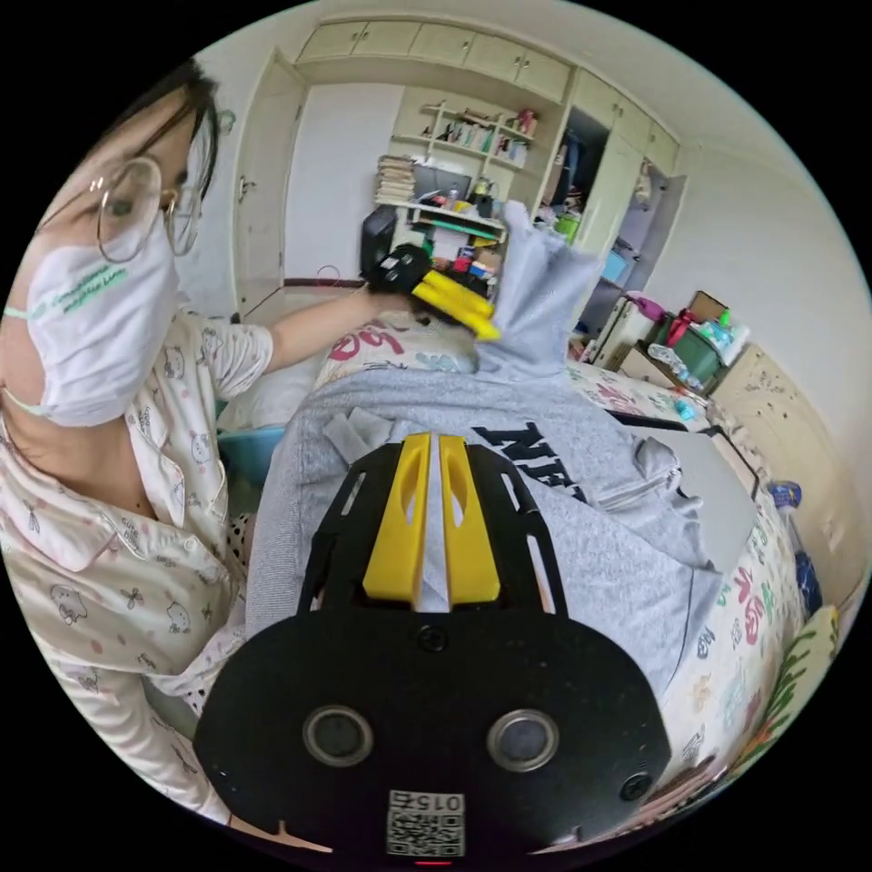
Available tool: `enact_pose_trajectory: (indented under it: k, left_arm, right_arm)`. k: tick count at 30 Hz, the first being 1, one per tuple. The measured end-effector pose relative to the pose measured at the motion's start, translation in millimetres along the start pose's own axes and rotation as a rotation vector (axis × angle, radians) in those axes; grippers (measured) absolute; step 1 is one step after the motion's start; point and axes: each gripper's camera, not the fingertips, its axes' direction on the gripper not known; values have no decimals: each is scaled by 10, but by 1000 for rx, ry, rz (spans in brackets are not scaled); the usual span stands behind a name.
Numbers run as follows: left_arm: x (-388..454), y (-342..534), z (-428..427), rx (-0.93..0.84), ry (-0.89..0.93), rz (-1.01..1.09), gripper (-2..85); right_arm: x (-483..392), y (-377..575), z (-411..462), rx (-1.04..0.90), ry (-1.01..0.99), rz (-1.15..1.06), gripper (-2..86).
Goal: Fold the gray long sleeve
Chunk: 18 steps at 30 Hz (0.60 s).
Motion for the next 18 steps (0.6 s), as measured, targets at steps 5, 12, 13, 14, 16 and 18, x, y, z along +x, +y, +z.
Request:
enact_pose_trajectory:
  k: [5,12,13,14,16,18]
  left_arm:
    - [420,-643,550,85,158,90,8]
    - [367,-529,841,100,149,-1,8]
    - [340,-575,847,101,156,-7,8]
    - [321,-601,857,98,153,-4,8]
    - [258,-598,823,110,149,2,8]
    - [42,-524,703,182,185,-51,9]
  right_arm:
    - [225,99,-297,-16,238,160,13]
    - [347,91,-93,-166,258,238,75]
    - [367,117,-6,-180,240,262,87]
    - [382,144,85,-198,191,284,97]
    - [370,168,234,-250,101,290,109]
    - [317,167,387,-329,102,270,113]
